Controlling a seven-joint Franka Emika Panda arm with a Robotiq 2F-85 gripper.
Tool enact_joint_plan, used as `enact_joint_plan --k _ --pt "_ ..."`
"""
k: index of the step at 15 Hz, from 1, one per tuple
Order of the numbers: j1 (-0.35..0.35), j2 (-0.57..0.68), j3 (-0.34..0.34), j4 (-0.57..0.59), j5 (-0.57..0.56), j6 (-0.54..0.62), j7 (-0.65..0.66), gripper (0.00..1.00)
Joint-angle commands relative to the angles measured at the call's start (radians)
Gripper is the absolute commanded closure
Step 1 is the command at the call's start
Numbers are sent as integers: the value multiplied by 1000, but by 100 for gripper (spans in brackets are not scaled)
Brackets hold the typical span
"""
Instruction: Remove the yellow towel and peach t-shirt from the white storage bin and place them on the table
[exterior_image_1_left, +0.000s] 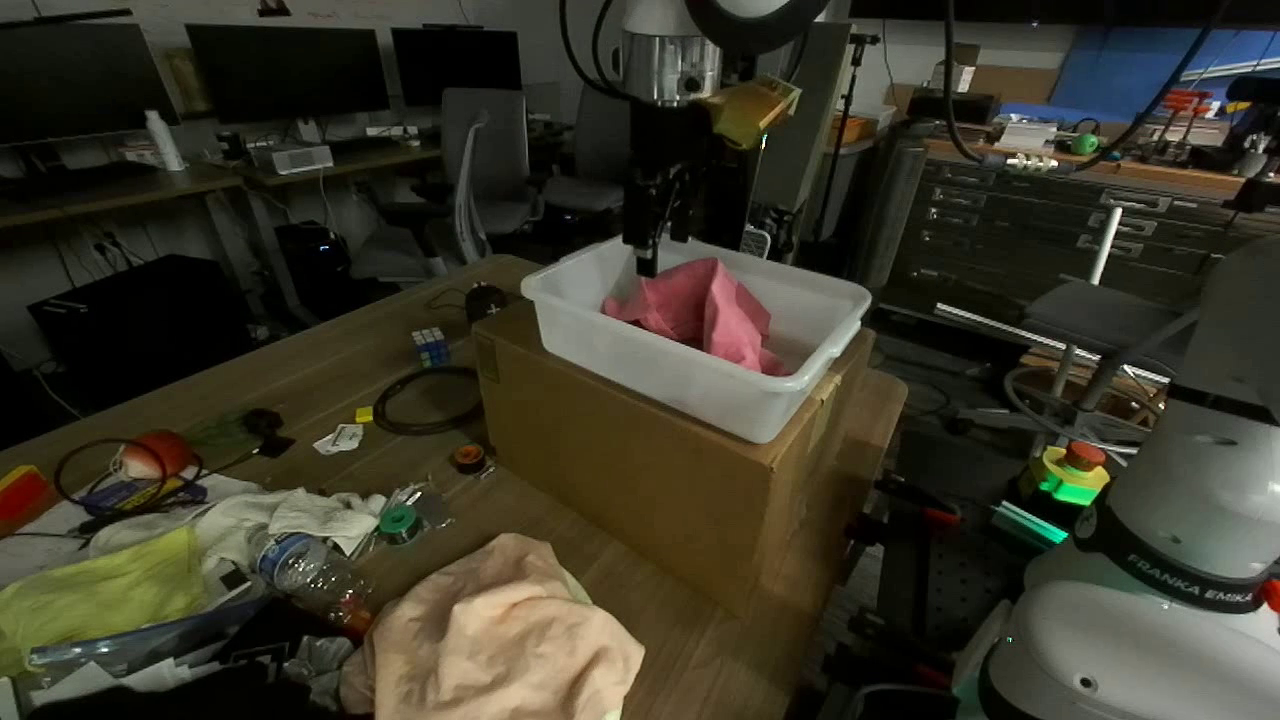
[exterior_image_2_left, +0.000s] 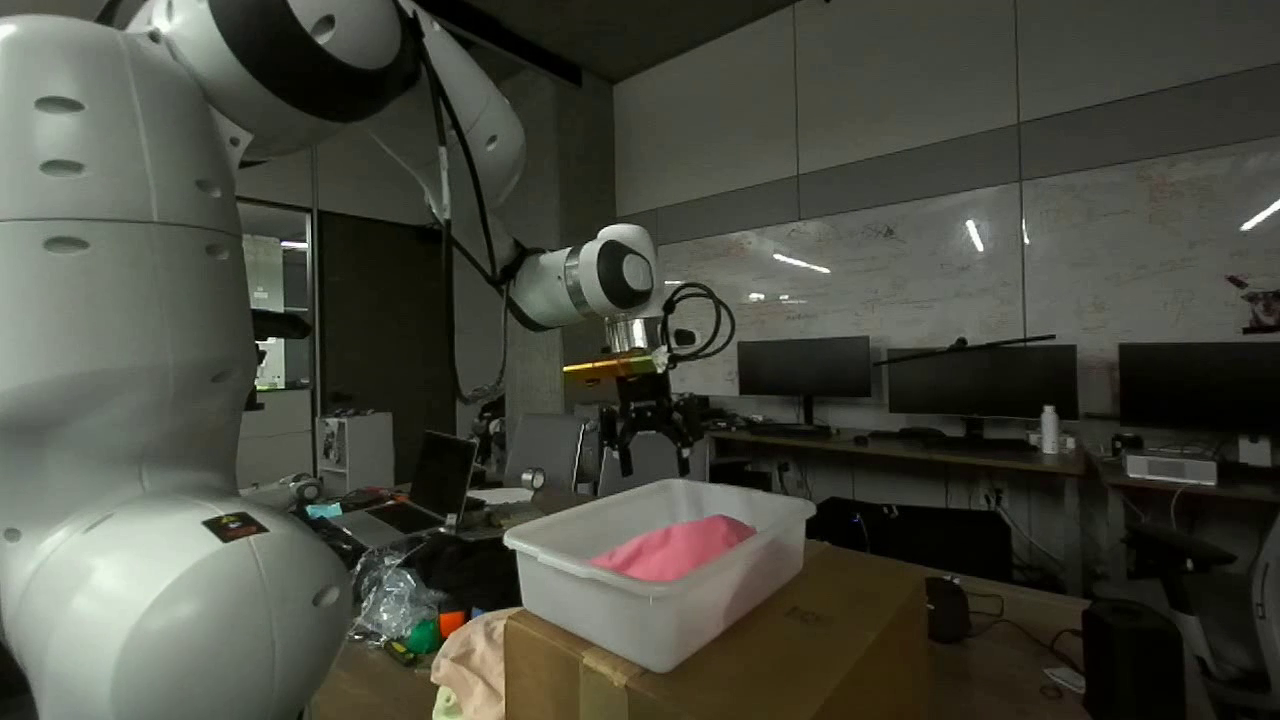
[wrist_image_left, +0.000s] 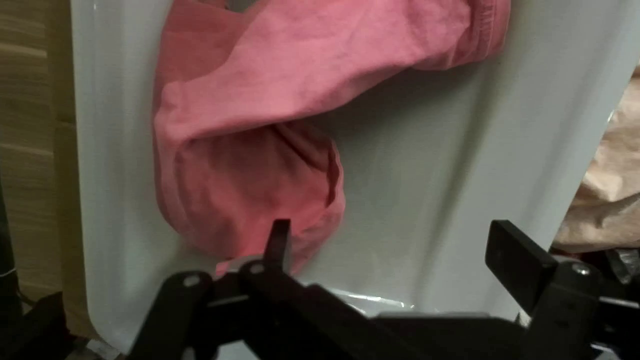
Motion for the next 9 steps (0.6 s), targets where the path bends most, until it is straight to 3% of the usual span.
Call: enact_joint_plan --k 1,9 --pt "-20 -15 -23 -39 71 38 5 0" --pt "-41 -31 -38 -105 124 27 46 0"
